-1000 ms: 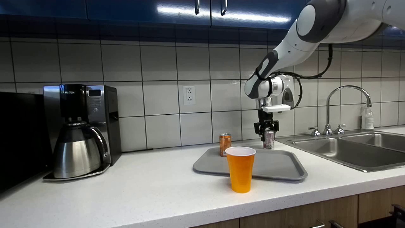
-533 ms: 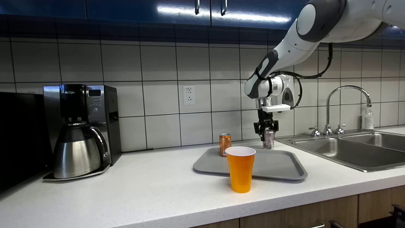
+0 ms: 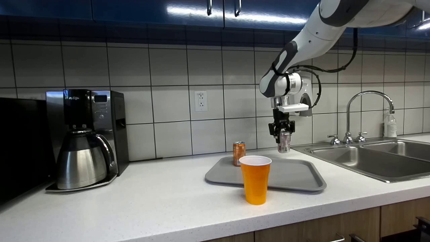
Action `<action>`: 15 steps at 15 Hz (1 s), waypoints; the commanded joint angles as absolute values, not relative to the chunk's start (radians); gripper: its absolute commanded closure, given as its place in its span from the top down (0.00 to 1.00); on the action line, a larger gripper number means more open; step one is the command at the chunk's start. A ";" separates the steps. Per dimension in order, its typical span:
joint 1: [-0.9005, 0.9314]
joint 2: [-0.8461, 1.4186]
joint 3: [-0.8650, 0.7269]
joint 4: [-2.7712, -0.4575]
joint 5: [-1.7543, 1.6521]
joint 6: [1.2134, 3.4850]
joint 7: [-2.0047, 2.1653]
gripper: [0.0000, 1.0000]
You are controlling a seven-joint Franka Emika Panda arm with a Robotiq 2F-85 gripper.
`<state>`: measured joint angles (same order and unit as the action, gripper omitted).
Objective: Put the grey can on the tray
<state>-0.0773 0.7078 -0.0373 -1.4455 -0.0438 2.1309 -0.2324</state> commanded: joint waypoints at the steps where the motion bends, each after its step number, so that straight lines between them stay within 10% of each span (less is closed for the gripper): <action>1: -0.072 0.587 -0.023 -1.604 -0.066 2.178 -0.243 0.40; 15: -0.014 0.467 0.007 -1.872 -0.099 2.246 -0.250 0.40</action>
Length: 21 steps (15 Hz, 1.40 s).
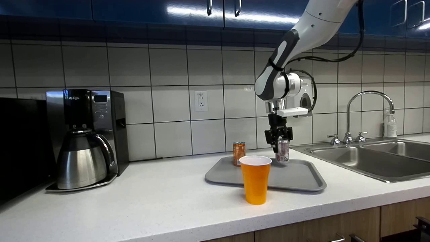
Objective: Put the grey can on the tray
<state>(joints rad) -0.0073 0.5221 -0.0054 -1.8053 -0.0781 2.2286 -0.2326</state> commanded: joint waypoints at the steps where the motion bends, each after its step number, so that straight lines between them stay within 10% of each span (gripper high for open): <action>1: -0.014 0.467 0.009 -1.878 -0.099 2.247 -0.252 0.40; 6: -0.017 0.466 0.011 -1.894 -0.098 2.245 -0.259 0.40; 7: -0.018 0.462 0.012 -1.899 -0.098 2.243 -0.263 0.90; 9: -0.017 0.446 0.010 -1.911 -0.098 2.242 -0.261 0.97; 21: -0.014 0.266 -0.006 -2.072 -0.105 2.292 -0.224 1.00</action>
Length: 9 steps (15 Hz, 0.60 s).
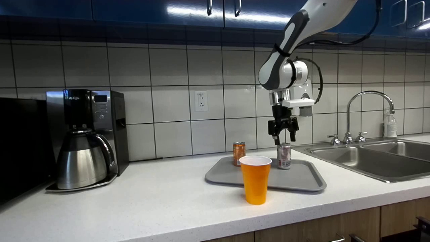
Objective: Put the grey can on the tray
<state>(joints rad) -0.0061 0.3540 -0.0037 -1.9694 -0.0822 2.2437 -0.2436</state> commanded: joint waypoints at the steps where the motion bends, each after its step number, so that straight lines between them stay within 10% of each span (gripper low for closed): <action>1: -0.014 0.246 -0.006 -2.100 -0.102 2.308 -0.224 1.00; 9: 0.018 0.076 0.002 -2.394 -0.092 2.491 -0.095 1.00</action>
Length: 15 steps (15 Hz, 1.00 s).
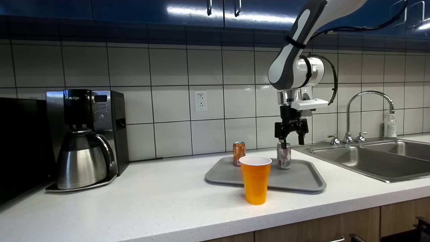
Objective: Put the grey can on the tray
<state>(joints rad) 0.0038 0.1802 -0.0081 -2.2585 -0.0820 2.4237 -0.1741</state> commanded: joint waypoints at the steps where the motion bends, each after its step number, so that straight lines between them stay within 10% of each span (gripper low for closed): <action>1: 0.025 0.054 0.003 -2.429 -0.098 2.510 -0.067 1.00; 15: 0.026 -0.283 -0.006 -2.662 -0.078 2.417 -0.068 1.00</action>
<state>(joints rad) 0.0361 -0.1968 -0.0020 -2.6300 -0.0877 2.4790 -0.0293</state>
